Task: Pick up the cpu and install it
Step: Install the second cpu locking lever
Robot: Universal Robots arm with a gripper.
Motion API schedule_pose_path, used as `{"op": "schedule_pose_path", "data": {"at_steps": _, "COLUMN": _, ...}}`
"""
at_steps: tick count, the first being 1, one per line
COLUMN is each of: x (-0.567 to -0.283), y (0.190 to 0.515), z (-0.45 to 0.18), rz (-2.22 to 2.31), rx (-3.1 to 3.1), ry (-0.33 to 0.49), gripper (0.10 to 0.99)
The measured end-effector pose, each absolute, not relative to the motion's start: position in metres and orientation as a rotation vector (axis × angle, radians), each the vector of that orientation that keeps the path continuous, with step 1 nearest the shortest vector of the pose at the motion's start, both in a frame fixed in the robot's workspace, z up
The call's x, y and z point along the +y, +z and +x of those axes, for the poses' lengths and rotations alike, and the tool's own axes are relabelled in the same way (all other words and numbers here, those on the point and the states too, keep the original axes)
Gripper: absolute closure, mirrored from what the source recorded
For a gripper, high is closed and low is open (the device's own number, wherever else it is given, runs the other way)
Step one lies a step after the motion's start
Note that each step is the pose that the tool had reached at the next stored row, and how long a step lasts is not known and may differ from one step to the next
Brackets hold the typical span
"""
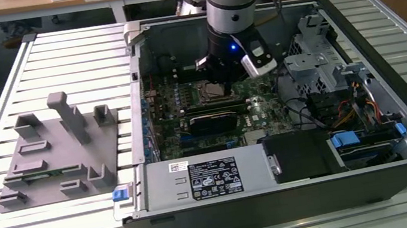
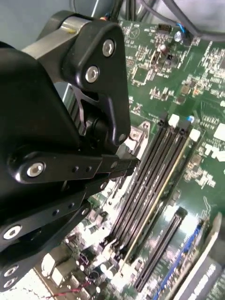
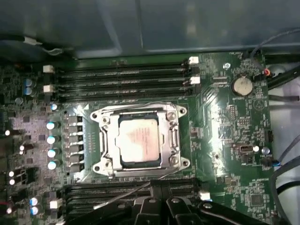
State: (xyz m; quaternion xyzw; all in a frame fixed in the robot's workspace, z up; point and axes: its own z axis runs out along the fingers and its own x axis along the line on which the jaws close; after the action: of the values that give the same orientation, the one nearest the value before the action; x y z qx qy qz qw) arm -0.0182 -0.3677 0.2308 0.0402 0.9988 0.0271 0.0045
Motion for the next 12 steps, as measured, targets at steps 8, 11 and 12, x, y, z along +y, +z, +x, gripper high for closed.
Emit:
{"op": "schedule_pose_path", "data": {"at_steps": 8, "x": -0.371, "y": 0.230, "z": -0.032, "rz": 0.126, "rx": 3.129, "ry": 0.085, "gripper": 0.980}}
{"op": "schedule_pose_path", "data": {"at_steps": 11, "x": -0.371, "y": 0.230, "z": -0.040, "rz": 0.126, "rx": 3.129, "ry": 0.085, "gripper": 0.980}}
{"op": "schedule_pose_path", "data": {"at_steps": 12, "x": -0.371, "y": 0.229, "z": -0.041, "rz": 0.124, "rx": 3.129, "ry": 0.085, "gripper": 0.980}}
